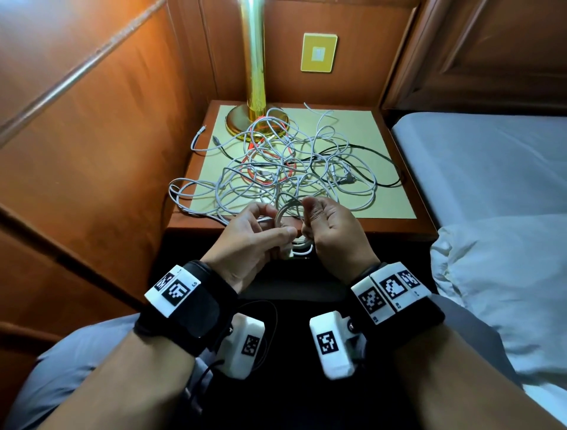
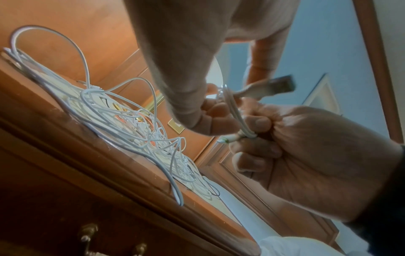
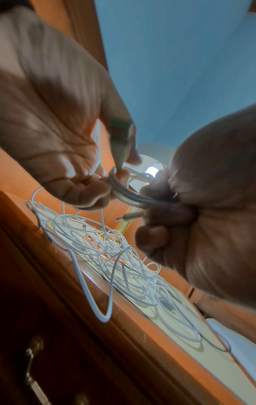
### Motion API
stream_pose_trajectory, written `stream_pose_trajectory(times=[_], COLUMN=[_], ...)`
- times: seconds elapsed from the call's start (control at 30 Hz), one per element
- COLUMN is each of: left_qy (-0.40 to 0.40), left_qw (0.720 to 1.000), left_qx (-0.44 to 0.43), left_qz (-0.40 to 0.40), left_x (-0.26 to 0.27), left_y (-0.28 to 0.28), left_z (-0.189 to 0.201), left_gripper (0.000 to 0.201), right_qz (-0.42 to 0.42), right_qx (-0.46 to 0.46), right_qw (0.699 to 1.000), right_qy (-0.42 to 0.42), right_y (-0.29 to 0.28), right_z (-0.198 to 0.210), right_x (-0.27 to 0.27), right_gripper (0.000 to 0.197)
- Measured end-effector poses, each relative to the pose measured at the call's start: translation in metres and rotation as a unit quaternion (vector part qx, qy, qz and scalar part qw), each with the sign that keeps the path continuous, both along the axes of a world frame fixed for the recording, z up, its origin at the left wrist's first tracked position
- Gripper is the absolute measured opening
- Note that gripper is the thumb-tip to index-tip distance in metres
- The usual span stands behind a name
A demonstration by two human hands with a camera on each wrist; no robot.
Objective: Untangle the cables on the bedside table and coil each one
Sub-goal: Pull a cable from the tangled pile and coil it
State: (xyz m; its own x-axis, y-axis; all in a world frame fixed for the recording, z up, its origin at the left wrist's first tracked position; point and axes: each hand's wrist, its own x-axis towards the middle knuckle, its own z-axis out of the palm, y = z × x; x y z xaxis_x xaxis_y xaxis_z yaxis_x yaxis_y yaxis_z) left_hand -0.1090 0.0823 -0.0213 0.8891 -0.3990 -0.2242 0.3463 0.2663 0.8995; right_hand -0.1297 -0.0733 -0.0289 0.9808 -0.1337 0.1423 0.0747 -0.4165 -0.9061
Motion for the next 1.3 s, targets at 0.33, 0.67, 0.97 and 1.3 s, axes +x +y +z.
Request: stream_pose_trajectory(times=[0.33, 0.67, 0.97, 1.3], left_qy=[-0.084, -0.120, -0.131, 0.006], left_qw=[0.989, 0.968, 0.979, 0.987], left_qx=[0.124, 0.199, 0.120, -0.106], left_qz=[0.012, -0.090, 0.101, 0.122], left_x=[0.002, 0.000, 0.002, 0.000], left_y=[0.005, 0.011, 0.002, -0.009], left_z=[-0.005, -0.011, -0.021, -0.015], left_gripper=[0.018, 0.021, 0.018, 0.016], right_qz=[-0.040, -0.098, -0.029, -0.041], right_qx=[-0.065, 0.065, 0.304, 0.200], right_qw=[0.996, 0.992, 0.951, 0.979], right_qy=[-0.043, -0.037, 0.057, 0.025], right_y=[-0.007, -0.013, 0.000, 0.008], right_z=[0.010, -0.001, 0.006, -0.006], right_x=[-0.002, 0.003, 0.003, 0.004], right_gripper=[0.030, 0.033, 0.035, 0.038])
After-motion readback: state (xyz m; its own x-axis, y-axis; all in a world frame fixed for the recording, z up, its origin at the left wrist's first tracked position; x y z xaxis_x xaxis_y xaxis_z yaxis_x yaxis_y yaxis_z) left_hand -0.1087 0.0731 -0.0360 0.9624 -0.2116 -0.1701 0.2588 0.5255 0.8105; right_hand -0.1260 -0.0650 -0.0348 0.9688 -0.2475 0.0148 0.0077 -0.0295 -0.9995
